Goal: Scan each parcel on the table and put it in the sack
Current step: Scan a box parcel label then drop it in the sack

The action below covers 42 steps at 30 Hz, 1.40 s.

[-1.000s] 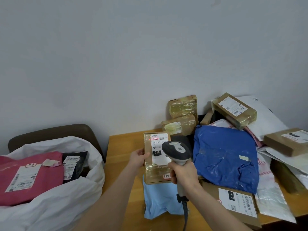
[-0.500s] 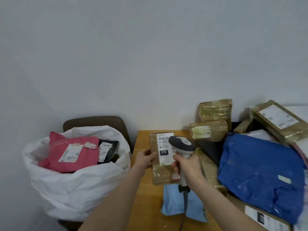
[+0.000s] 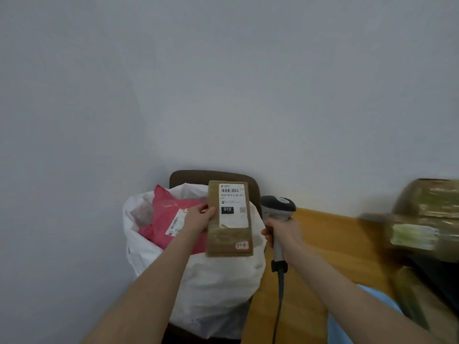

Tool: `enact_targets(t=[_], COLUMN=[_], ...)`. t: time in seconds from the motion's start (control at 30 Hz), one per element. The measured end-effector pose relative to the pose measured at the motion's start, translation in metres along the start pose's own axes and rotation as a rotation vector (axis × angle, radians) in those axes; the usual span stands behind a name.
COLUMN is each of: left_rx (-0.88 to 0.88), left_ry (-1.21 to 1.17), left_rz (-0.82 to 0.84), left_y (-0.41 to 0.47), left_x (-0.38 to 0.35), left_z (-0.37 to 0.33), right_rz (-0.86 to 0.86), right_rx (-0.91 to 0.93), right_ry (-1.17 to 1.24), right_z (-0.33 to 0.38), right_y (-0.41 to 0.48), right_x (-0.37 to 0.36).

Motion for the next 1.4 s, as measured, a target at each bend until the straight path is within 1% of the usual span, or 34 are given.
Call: enact_targets(t=[0.07,0.13,0.23,0.33,0.43,0.47,0.53,0.6,0.63,0.7,0.8,0.87,1.07,1.13,1.17,1.27,1.3,1.33,1.4], left_rx=[-0.056,-0.111,-0.16,-0.185,-0.256,-0.241,-0.147,-0.098,-0.101,-0.152,-0.139,-0.115,-0.117,-0.102,-0.116,-0.195,-0.172,-0.103,0.083], left_ry=[0.172,0.395,0.653,0.898,1.198,1.29,1.449,1.554,1.575,1.536,1.305,1.199,1.144,1.058,1.016,0.926,0.922,0.93,0.939], left_rz=[-0.017,-0.008,0.083,0.147,0.213,0.267,0.373,0.409,0.409,0.426,0.561,0.58,0.614,0.644,0.577,0.136,0.069,0.087,0.254], left_y=[0.036,0.075,0.131,0.175,0.193,0.194,0.193,0.193,0.194,0.2,0.205,0.21,0.233,0.245,0.255,0.292,0.303,0.316,0.335], left_x=[0.039,0.071,0.098,0.099,0.071,0.062,0.056,0.062,0.065,0.067,0.068,0.075,0.095,0.094,0.101,0.153,0.167,0.173,0.171], left_z=[-0.009,-0.015,-0.014,-0.01,0.01,0.023,0.05,0.062,0.061,0.052,0.048,0.051,0.074,0.071,0.062,0.031,0.034,0.044,0.076], right_rz=[-0.006,-0.007,-0.019,-0.012,-0.033,-0.05,-0.079,-0.079,-0.077,-0.07,-0.054,-0.035,0.042,0.045,0.049,0.064,0.059,0.054,0.059], right_rx=[-0.022,-0.042,-0.057,-0.076,-0.12,-0.128,-0.135,-0.137,-0.134,-0.124,-0.1,-0.083,-0.042,-0.026,-0.023,-0.032,-0.03,-0.027,-0.04], right_ry=[0.01,0.018,0.028,-0.009,-0.044,-0.062,-0.095,-0.136,-0.162,-0.212,-0.277,-0.315,-0.413,-0.462,-0.487,-0.559,-0.591,-0.633,-0.69], right_z=[0.001,0.002,-0.003,-0.012,-0.026,-0.029,-0.032,-0.031,-0.03,-0.027,-0.022,-0.021,-0.02,-0.017,-0.016,-0.021,-0.022,-0.022,-0.026], right_y=[0.031,0.063,0.103,0.134,0.155,0.16,0.168,0.176,0.181,0.189,0.2,0.206,0.221,0.229,0.233,0.242,0.243,0.245,0.252], right_x=[-0.032,-0.068,-0.115,-0.147,-0.158,-0.159,-0.161,-0.166,-0.169,-0.178,-0.191,-0.199,-0.228,-0.237,-0.241,-0.256,-0.26,-0.264,-0.271])
Point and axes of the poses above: each hand's wrist, its own y-axis towards the middle knuckle, its own x-axis out of the back of the hand, z = x × y, the point moved 9 cm from there along y, towards the middle knuckle, and after that the axes turned 7 degrees about z, right-handed, at the moved point
